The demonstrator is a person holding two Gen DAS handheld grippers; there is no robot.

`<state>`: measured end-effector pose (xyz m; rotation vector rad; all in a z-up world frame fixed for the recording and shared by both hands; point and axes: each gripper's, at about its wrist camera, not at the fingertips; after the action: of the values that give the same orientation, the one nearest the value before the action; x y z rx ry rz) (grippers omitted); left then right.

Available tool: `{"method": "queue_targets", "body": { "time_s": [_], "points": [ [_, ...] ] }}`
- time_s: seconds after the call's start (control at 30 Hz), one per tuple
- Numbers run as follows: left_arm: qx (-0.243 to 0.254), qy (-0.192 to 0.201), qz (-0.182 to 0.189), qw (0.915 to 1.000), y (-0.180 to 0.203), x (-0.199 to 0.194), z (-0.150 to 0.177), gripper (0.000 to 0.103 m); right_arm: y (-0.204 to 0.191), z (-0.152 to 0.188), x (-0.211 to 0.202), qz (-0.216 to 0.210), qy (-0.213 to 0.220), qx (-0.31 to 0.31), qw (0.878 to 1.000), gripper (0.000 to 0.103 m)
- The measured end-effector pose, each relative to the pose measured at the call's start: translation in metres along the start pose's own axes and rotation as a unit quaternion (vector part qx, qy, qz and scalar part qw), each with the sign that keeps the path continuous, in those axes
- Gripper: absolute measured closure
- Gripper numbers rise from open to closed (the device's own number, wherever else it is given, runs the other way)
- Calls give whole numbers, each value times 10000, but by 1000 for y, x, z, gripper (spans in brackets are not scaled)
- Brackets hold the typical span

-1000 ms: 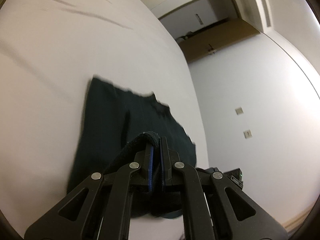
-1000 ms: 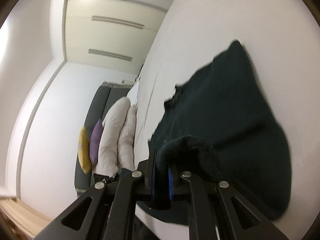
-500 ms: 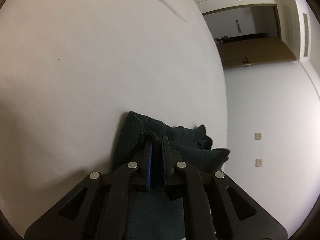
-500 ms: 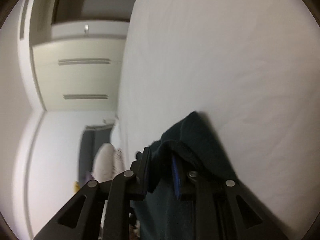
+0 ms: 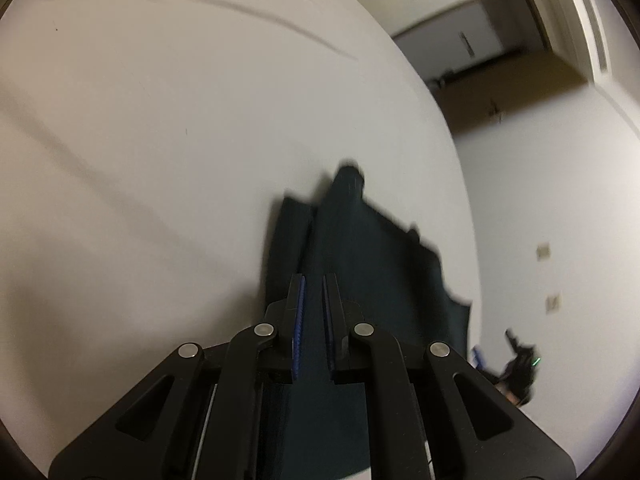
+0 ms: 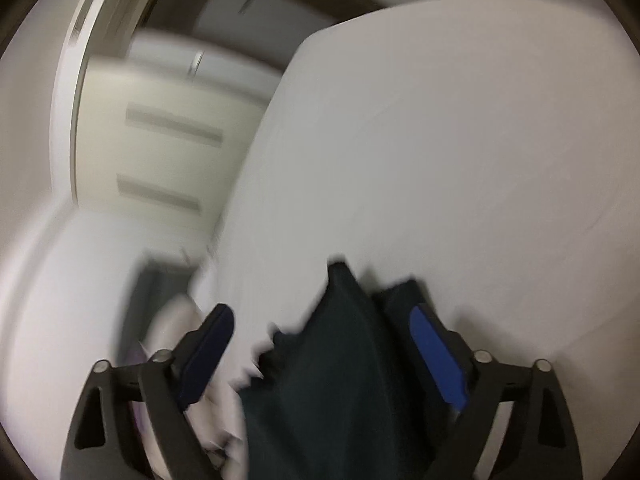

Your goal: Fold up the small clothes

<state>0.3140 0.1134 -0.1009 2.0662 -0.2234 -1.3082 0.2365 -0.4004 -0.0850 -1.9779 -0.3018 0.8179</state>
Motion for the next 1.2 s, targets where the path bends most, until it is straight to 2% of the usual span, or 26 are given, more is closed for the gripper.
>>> {"method": "queue_targets", "body": {
  "time_s": [0.13,0.2,0.3,0.5,0.67,0.8,0.87,0.9,0.97,1.1,1.2],
  "points": [
    [649,-125,-308,9973,9,-2,26,95,-8,36,-12,341,-579,-694,9953,20],
    [831,-199,-323,9958,10,-1,34,95,-7,55,-20,470,-763,-875,9921,22],
    [975,-281,-174,9947,14,-4,60,95,11,74,-43,493,-869,-981,9901,23],
    [1597,-475,-372,9853,36,8,82,95,15,83,-59,232,-871,-958,9913,26],
    [1355,-448,-183,9896,32,19,90,95,16,78,-61,55,-941,-832,9921,33],
    [1616,-427,-165,9858,35,13,101,97,16,84,-53,134,-1231,-958,9877,38],
    [1646,-439,-136,9853,34,7,105,98,15,86,-50,170,-1276,-1019,9864,45],
    [1641,-434,-132,9854,30,3,103,101,15,87,-49,175,-1299,-1031,9860,47],
    [1624,-429,-125,9857,27,1,104,102,15,87,-45,237,-1346,-1065,9849,59],
    [1682,-425,-112,9848,24,-6,109,103,23,82,-43,441,-1338,-957,9854,62],
    [1686,-399,-114,9848,21,-8,111,103,32,76,-46,375,-1176,-744,9896,63]
  ]
}}
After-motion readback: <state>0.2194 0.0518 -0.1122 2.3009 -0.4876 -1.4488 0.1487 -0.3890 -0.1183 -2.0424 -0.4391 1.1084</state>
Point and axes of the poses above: each gripper's, at about its wrist camera, not at the fingertips, and x roughly the way its jaws point, y to its right, z to its underside, and after that the axes turned 7 degrees about -z, right-handed
